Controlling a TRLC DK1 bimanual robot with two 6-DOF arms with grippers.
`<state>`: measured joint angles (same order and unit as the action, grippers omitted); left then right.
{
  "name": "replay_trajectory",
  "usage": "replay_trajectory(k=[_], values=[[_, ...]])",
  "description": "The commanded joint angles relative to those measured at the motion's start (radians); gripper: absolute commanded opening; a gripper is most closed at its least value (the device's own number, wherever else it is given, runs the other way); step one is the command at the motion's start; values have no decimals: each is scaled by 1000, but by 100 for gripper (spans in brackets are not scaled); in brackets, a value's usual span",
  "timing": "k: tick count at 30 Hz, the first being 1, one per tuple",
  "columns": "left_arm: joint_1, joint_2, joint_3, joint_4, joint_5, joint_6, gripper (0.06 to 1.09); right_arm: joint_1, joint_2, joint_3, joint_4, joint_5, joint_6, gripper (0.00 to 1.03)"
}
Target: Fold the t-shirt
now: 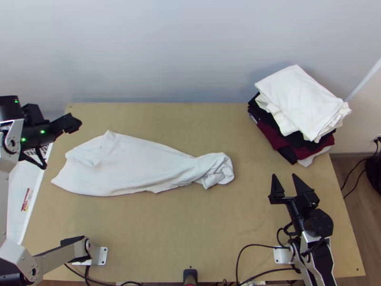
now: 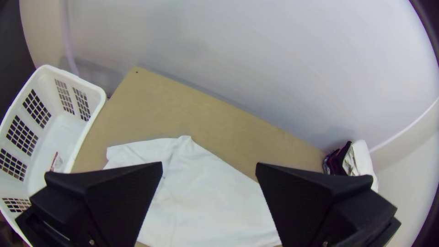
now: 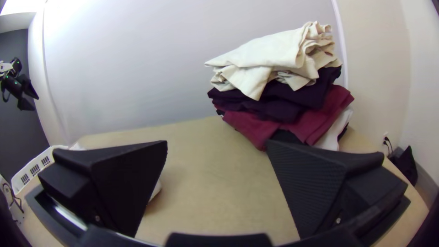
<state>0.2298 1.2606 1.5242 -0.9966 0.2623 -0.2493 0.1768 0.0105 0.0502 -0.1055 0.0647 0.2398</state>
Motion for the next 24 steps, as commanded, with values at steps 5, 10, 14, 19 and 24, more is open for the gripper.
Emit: replay_trajectory(k=[5,10,14,19,24], values=[[25,-26,-33,9,31,25,105,18,2,13,-74,38,10,98],[23,-26,-47,30,34,22,105,75,6,17,-51,9,-19,97],[23,-26,-56,44,38,16,105,105,72,54,-16,-13,-65,97],[20,-29,-81,64,41,2,105,151,240,154,6,-63,-122,98],[17,-30,-98,84,46,-4,105,263,431,263,7,-71,-180,98]])
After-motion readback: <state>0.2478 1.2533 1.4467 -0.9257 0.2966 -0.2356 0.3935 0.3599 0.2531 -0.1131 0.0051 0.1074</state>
